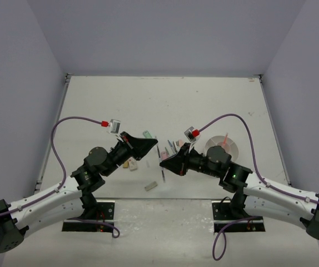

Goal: Sort the stationery into containers
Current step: Close the pen cap on the pen.

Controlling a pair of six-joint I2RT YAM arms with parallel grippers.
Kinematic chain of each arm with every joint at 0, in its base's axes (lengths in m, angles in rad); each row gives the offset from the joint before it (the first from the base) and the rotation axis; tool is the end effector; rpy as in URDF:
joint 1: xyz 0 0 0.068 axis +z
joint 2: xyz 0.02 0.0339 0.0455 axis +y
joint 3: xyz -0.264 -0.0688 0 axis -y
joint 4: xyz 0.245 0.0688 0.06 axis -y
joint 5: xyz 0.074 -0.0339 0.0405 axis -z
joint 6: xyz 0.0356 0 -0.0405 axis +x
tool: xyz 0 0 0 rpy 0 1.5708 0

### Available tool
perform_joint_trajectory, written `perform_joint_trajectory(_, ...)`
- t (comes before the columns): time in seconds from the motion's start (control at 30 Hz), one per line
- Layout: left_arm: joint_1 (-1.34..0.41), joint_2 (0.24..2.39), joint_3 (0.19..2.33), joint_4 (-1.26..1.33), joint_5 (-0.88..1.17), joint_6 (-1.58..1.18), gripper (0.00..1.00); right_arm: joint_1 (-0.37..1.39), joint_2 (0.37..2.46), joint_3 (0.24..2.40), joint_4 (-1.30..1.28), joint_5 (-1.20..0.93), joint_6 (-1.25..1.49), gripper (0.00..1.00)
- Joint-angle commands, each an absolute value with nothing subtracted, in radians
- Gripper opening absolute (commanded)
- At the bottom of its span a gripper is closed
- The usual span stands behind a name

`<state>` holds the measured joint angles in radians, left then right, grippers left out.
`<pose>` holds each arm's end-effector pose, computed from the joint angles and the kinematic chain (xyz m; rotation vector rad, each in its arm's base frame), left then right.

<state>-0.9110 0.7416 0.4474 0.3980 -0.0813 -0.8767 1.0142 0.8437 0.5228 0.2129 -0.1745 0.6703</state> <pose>0.1164 -0.1453 0.2895 -0.0455 1.6286 -1.3662 0.1027 0.1768 0.2786 -0.4672 1.8273 1.3686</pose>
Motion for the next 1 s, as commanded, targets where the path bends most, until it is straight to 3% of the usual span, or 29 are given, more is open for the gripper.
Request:
perform_joint_trajectory(0.0,-0.910,0.753,0.440,0.451,-0.061,-0.886,0.00,1.014,0.850,0.567,0.222,-0.163,0.658,0.00)
perform_joint_trajectory(0.97,-0.910,0.758,0.445,0.429,-0.113,-0.877,0.00,1.014,0.858,0.565,0.216,-0.195,0.657,0.00)
